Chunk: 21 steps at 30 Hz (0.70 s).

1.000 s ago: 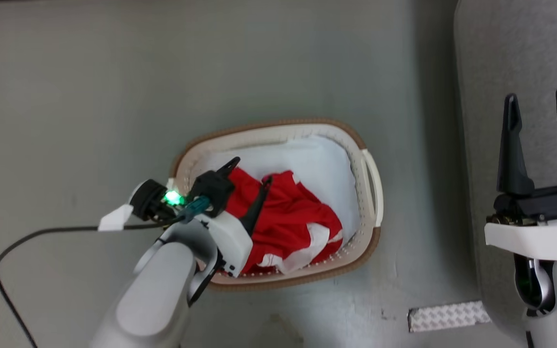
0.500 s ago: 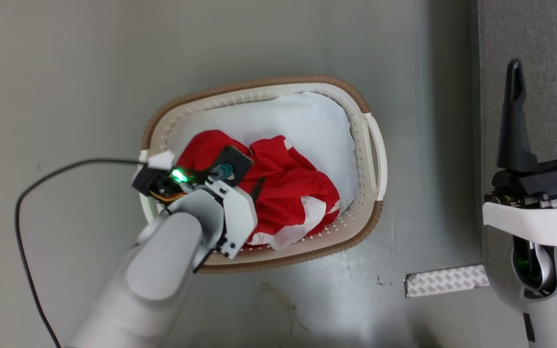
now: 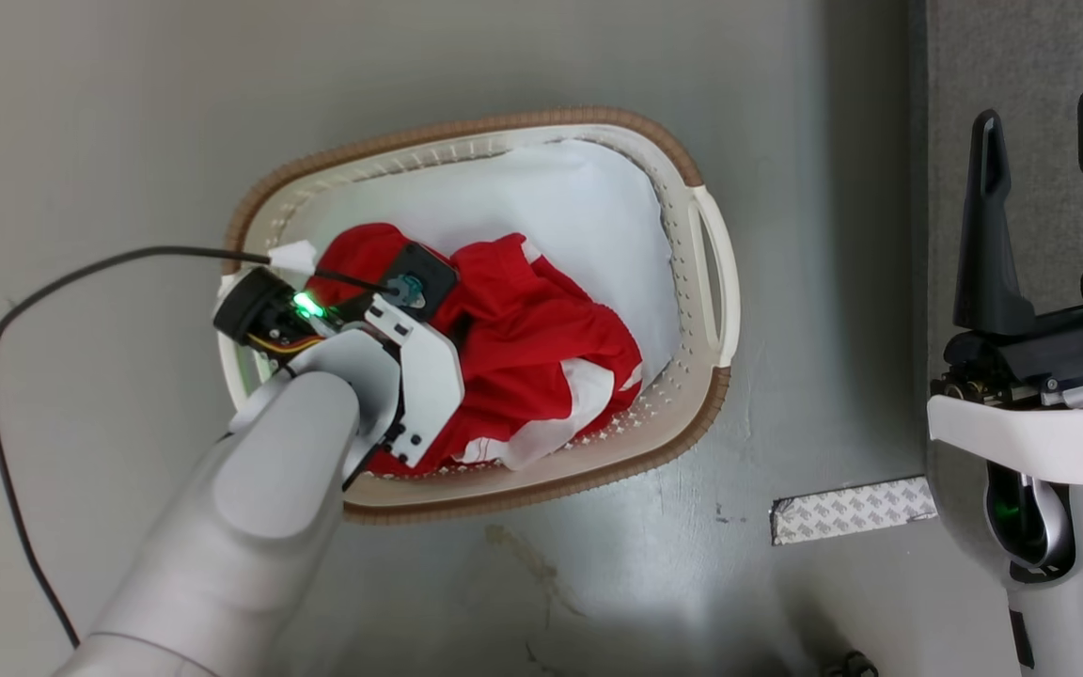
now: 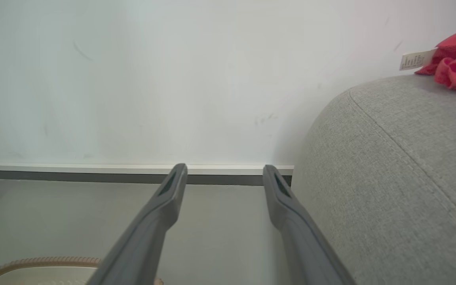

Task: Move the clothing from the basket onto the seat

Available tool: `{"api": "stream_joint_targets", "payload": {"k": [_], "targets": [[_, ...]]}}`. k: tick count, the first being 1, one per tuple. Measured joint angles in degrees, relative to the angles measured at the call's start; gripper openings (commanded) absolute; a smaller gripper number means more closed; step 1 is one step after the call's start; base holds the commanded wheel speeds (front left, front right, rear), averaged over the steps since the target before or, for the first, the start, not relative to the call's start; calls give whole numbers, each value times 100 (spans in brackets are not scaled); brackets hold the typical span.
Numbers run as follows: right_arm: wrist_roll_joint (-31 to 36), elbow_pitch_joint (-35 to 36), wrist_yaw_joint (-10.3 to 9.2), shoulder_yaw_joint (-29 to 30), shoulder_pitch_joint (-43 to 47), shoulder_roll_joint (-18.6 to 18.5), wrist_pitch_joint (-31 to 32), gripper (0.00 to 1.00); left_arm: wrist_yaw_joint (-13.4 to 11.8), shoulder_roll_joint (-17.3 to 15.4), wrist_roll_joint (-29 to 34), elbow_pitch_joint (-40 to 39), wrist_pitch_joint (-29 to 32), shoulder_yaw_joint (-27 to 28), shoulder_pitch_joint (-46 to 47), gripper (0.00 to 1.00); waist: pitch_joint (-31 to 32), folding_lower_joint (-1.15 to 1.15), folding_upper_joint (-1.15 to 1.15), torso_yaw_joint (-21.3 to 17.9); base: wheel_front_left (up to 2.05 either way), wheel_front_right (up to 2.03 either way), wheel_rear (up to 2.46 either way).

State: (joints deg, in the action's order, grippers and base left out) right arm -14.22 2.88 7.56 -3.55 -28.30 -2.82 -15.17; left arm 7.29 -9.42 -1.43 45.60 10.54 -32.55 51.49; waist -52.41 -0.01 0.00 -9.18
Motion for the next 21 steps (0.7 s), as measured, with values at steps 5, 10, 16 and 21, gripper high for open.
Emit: {"api": "stream_joint_targets", "payload": {"k": [5, 10, 16, 21], "targets": [[1, 46, 0, -23, 0, 0, -1, 100, 0, 15, -85, 144, -177, -56, 109, 53, -111, 0, 0, -34, 0, 0, 0], [12, 60, 0, -11, 1, 0, -1, 100, 9, 120, -223, 326, -423, -158, 169, 0, -120, 0, 0, -47, 0, 0, 0], [53, 4, 0, 37, 29, 0, -1, 100, 9, 229, -380, 448, -815, -236, 183, 0, 42, 0, 0, -26, 0, 0, 0], [42, -147, 0, 125, 240, 3, 0, 100, 9, 342, -695, 431, -1358, -205, -95, 0, 555, 0, 0, 49, 0, 0, 0]]}}
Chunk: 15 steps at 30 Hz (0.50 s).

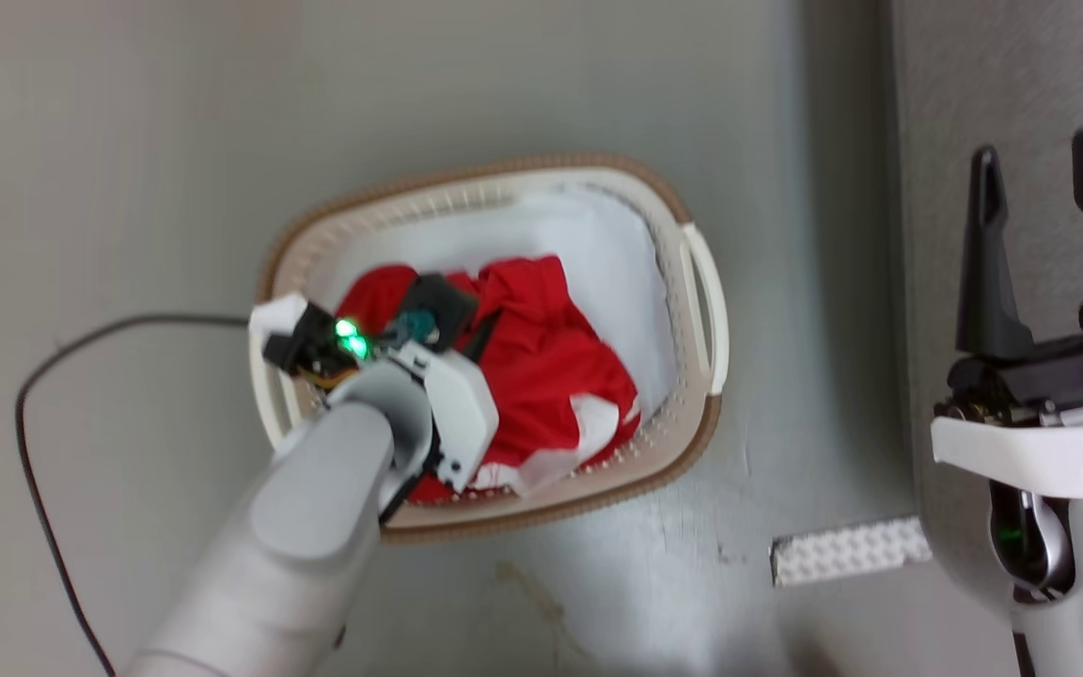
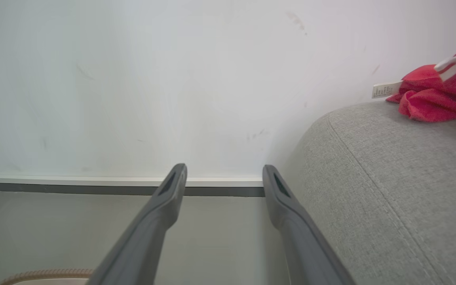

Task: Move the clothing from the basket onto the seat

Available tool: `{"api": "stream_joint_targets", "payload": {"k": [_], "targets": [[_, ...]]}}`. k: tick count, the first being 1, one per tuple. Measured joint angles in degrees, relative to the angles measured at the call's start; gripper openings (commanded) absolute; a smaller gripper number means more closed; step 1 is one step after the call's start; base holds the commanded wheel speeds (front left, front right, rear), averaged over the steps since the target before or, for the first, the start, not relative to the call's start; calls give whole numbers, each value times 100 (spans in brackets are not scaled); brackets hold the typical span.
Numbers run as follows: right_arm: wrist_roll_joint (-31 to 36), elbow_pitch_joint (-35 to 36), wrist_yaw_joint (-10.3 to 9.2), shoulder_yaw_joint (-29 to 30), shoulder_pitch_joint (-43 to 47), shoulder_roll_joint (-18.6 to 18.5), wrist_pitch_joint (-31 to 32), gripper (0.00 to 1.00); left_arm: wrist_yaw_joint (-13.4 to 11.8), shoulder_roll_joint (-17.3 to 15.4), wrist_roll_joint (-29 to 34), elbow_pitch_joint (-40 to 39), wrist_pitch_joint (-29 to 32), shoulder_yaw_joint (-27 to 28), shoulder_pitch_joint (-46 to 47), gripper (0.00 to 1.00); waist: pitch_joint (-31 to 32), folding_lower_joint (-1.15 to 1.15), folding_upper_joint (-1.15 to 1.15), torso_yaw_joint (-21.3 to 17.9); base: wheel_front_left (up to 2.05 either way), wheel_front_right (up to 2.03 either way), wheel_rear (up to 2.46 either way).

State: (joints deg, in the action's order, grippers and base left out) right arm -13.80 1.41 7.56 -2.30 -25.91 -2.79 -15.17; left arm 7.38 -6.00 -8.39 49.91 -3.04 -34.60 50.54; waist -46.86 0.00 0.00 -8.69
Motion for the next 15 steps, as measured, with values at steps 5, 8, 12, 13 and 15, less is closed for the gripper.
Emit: {"api": "stream_joint_targets", "payload": {"k": [5, 8, 12, 13, 15], "targets": [[-32, -147, 0, 133, 241, -1, 0, 100, 0, 18, -207, -132, -231, 40, -343, 0, 531, 0, 0, 66, 0, 0, 0], [-31, -323, 0, 261, 553, -3, 0, 100, -2, -7, -445, -437, -412, 179, -727, 0, 1179, 1, 0, 139, 0, 0, 0], [-31, -453, 0, 286, 876, -2, -1, 100, -45, -54, -676, -757, -420, 297, -1077, 0, 1713, 2, 0, 194, 0, 0, 0], [-31, -539, 0, 278, 1107, -2, -1, 100, -96, -110, -764, -1032, -415, 368, -1316, 0, 2078, 2, 0, 229, 0, 0, 0], [-31, -615, 0, 266, 1292, 0, -1, 100, -178, -199, -847, -1356, -399, 446, -1543, 0, 2435, 3, -1, 262, 0, 0, 0]]}}
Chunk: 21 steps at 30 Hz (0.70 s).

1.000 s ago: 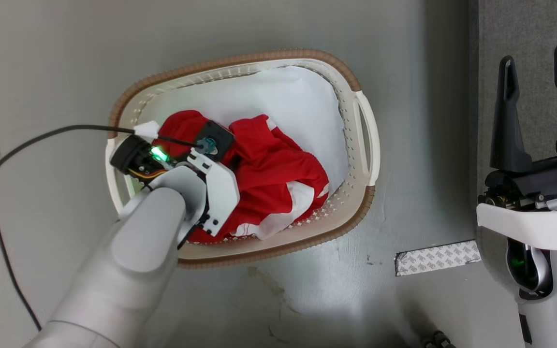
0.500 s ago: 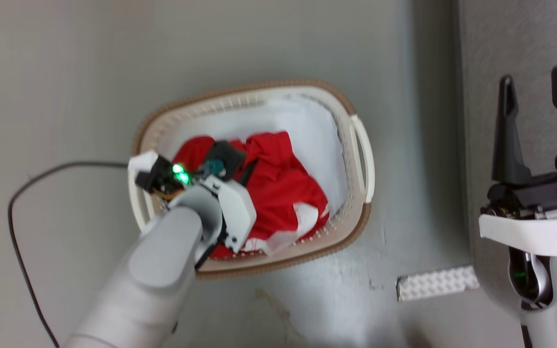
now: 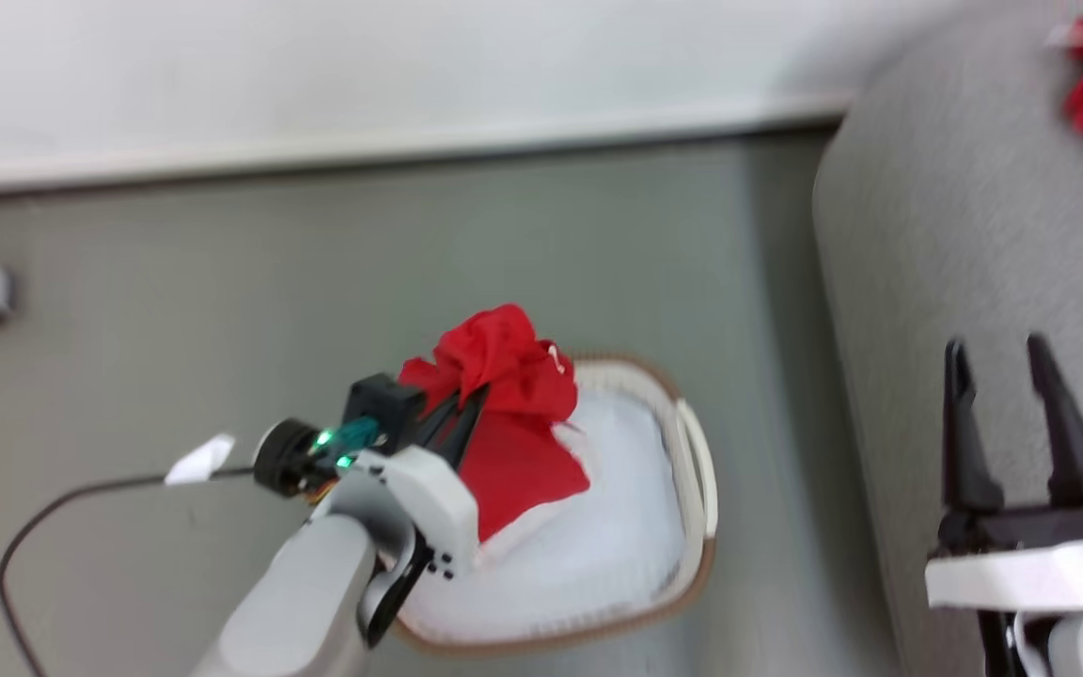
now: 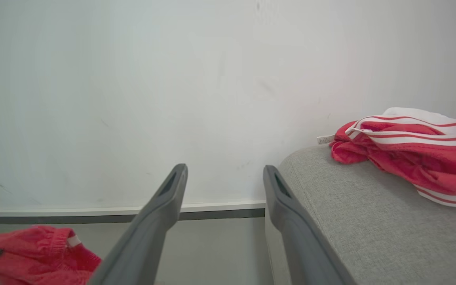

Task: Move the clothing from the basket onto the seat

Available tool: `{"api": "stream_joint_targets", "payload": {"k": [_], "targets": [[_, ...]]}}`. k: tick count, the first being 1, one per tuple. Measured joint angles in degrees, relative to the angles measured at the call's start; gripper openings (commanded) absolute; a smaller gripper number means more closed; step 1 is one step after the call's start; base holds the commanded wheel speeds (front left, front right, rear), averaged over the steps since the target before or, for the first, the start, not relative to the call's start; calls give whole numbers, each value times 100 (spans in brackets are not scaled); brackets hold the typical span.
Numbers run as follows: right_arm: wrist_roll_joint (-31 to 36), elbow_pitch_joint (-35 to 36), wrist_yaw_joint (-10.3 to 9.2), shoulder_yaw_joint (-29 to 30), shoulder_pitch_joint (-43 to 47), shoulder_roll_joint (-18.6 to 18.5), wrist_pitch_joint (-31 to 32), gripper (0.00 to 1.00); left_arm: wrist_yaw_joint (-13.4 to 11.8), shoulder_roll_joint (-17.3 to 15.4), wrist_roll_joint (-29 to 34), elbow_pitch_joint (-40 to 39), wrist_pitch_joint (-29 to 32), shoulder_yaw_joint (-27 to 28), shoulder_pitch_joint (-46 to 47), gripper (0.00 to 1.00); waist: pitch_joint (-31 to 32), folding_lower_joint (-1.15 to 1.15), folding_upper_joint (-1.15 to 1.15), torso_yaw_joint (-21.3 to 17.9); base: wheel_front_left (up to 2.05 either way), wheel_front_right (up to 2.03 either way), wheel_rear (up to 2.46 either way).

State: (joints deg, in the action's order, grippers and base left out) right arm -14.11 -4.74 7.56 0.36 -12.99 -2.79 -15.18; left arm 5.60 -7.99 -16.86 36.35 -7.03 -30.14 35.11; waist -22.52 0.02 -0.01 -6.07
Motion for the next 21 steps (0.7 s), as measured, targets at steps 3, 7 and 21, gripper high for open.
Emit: {"api": "stream_joint_targets", "payload": {"k": [3, 7, 21], "targets": [[-9, -68, 0, 1, 182, 0, 0, 100, -103, -62, -131, -339, 57, 66, -258, 0, 356, 0, 0, 30, 0, 0, 0], [-9, -210, 0, -53, 533, 0, 0, 100, -301, -199, -276, -1013, 196, 194, -796, 0, 1042, 1, 0, 78, 0, 0, 0], [119, -390, 0, -245, 990, -1, 0, 100, -848, -594, -584, -2675, 667, 431, -1939, 0, 2644, 0, 0, 149, 0, 0, 0]]}}
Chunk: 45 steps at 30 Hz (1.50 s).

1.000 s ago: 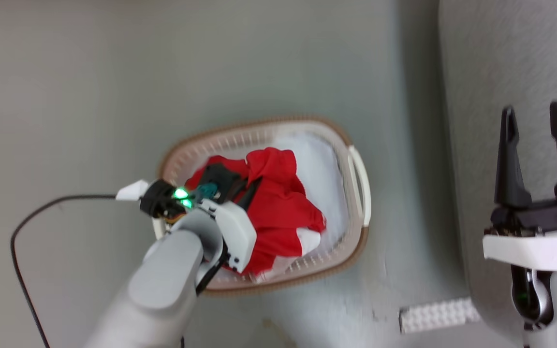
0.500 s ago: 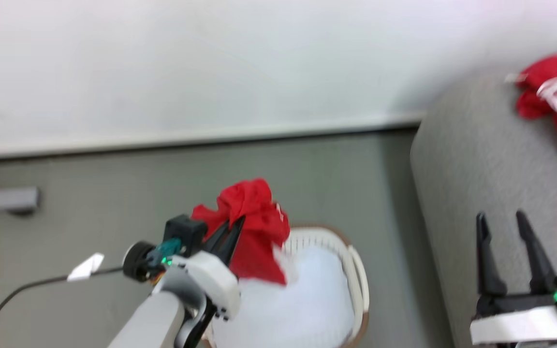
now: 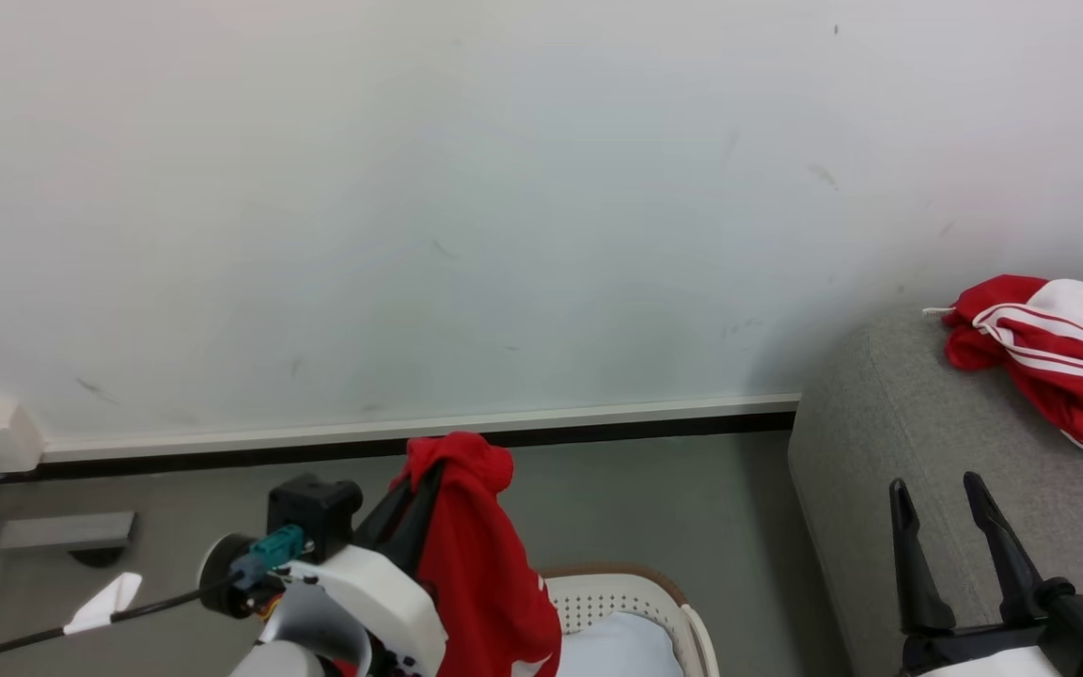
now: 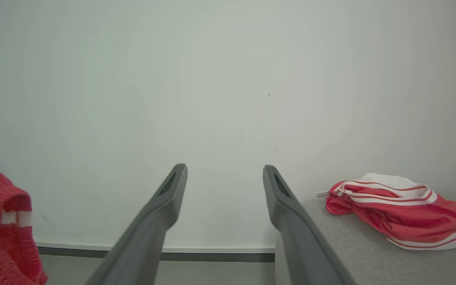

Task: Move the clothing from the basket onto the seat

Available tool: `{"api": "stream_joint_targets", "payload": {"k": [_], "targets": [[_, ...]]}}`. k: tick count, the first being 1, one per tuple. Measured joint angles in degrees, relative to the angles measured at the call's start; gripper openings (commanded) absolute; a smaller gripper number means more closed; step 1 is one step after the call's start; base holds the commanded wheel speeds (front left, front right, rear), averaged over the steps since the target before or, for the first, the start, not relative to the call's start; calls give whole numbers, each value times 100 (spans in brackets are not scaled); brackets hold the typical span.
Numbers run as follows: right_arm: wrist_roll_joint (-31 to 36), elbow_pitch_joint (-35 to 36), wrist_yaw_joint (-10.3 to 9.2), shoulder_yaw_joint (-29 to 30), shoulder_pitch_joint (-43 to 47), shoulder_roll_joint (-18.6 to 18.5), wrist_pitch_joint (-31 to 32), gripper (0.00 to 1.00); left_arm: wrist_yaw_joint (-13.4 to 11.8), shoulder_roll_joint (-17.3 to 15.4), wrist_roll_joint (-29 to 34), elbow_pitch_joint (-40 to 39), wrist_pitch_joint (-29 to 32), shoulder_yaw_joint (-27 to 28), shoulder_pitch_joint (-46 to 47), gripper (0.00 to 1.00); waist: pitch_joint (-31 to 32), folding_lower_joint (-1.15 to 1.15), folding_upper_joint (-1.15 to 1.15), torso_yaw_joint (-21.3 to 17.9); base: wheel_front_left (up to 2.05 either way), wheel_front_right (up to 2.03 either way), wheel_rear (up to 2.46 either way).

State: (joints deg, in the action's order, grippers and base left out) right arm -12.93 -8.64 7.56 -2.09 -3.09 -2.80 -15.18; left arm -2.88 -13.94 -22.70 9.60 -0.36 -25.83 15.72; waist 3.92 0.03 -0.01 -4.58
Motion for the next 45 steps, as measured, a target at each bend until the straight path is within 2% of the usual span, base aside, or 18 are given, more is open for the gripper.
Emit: {"api": "stream_joint_targets", "payload": {"k": [8, 15, 19, 26, 32, 36, 42, 45], "targets": [[48, 10, 0, -376, -25, -2, 0, 100, -113, -94, -8, -491, 185, -4, -138, 0, -13, -2, 0, 24, 0, 0, 0], [40, 58, 0, -900, -261, -223, 0, 100, -121, -126, -8, -653, 271, -51, -135, 0, -93, -3, 1, 8, 0, 0, 0], [-41, 90, 0, -1462, -524, -452, 0, 100, -109, -125, -7, -704, 316, -99, -27, 0, -119, -2, 0, 14, 0, 0, 0], [-378, -1, 0, -2981, -1234, -803, 1, 100, -33, -123, -5, -791, 439, -218, 158, 0, -144, -3, 0, 45, 0, 0, 0], [-431, -337, 0, -3897, -1838, -712, 0, 100, 31, -91, -5, -1044, 590, -360, 224, 0, -161, -3, 1, 98, 0, 0, 0], [-254, -745, 0, -4051, -2230, -485, 1, 100, 59, -96, 3, -1238, 693, -459, 292, 0, -184, -3, 1, 124, 0, 0, 0], [261, -1737, 0, -4111, -2645, -151, 0, 100, 86, -53, 3, -1423, 842, -617, 321, 0, -199, -3, 1, 142, 0, 0, 0], [277, -2134, 0, -4147, -2794, -45, 1, 100, 97, -19, 2, -1475, 893, -686, 321, 0, -214, -3, 0, 140, 0, 0, 0]]}}
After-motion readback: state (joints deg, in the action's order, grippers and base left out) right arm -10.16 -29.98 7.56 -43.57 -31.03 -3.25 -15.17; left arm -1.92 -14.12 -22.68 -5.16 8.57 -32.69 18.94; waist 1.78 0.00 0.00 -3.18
